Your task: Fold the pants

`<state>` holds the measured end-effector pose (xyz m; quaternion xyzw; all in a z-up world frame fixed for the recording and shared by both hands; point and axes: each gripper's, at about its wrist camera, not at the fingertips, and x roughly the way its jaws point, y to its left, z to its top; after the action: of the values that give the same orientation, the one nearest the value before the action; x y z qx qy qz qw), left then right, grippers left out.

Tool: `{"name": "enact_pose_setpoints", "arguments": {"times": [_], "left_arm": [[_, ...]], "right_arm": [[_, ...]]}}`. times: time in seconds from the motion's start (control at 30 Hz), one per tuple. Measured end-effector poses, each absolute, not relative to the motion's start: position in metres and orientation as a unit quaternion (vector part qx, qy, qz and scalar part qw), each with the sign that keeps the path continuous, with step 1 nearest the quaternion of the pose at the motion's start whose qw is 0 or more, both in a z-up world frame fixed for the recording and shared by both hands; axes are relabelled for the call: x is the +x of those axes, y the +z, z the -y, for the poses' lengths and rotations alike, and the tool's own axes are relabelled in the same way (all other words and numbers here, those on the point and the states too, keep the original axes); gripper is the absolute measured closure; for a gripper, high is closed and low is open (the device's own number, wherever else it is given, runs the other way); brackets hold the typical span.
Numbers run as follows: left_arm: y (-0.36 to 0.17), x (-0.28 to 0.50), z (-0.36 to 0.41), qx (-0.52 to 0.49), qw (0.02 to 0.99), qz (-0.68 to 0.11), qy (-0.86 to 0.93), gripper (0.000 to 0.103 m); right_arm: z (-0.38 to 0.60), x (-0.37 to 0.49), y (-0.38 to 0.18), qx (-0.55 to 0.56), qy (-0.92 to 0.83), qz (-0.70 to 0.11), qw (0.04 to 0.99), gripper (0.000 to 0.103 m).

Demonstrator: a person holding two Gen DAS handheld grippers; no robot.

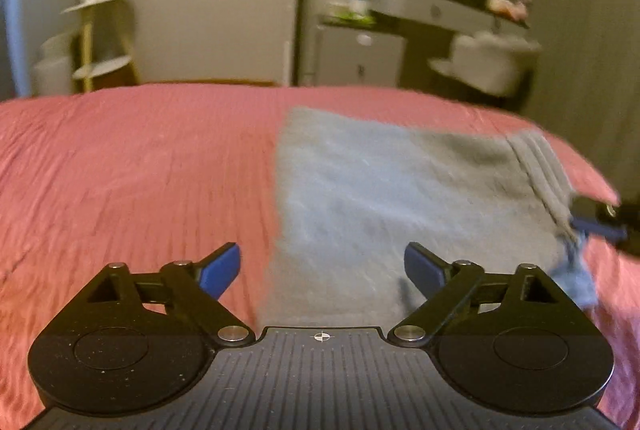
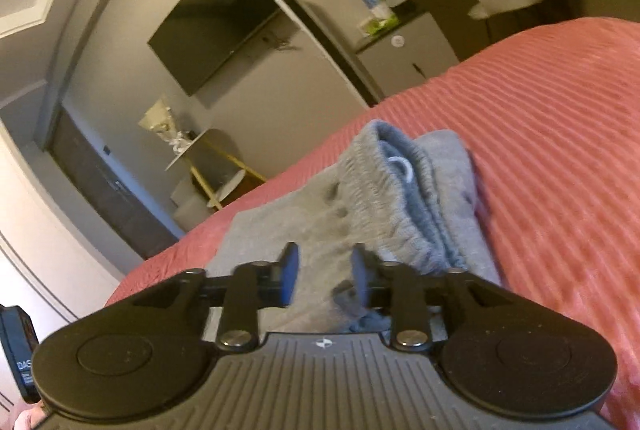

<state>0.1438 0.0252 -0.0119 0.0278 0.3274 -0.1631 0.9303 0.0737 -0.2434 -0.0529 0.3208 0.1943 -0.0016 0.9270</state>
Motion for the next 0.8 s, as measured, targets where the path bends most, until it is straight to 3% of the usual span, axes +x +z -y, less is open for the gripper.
{"name": "enact_pose_setpoints", "arguments": {"times": [0.07, 0.1, 0.2, 0.27, 0.3, 0.33, 0.5, 0.8], "left_arm": [[-0.033, 0.151, -0.013, 0.069, 0.924, -0.354, -0.125, 0.007], [-0.041, 0.156, -0.016, 0.058, 0.922, -0.366, -0.108, 0.005], [-0.048, 0.162, -0.039, -0.056, 0.909, -0.402, -0.094, 0.003], [-0.047, 0.16, -0.044, -0.075, 0.906, -0.41, -0.076, 0.003], [-0.046, 0.157, -0.042, -0.066, 0.909, -0.407, -0.07, 0.003], [-0.044, 0.151, -0.039, -0.051, 0.913, -0.401, -0.063, 0.003], [-0.034, 0.115, -0.018, 0.014, 0.916, -0.397, -0.057, 0.003], [-0.03, 0.053, 0.003, 0.058, 0.897, -0.422, -0.115, 0.003]], "right_arm": [[0.243, 0.081, -0.057, 0.31, -0.004, -0.198, 0.93, 0.077], [0.246, 0.085, -0.057, 0.305, -0.007, -0.198, 0.931, 0.086], [0.258, 0.09, -0.054, 0.317, -0.042, -0.19, 0.928, 0.09], [0.257, 0.091, -0.049, 0.304, -0.076, -0.191, 0.93, 0.085], [0.251, 0.085, -0.043, 0.281, -0.107, -0.195, 0.933, 0.068], [0.246, 0.079, -0.039, 0.262, -0.139, -0.21, 0.932, 0.041], [0.224, 0.034, -0.047, 0.294, -0.135, -0.234, 0.917, 0.017], [0.169, 0.013, -0.043, 0.244, -0.165, -0.32, 0.901, 0.017]]}}
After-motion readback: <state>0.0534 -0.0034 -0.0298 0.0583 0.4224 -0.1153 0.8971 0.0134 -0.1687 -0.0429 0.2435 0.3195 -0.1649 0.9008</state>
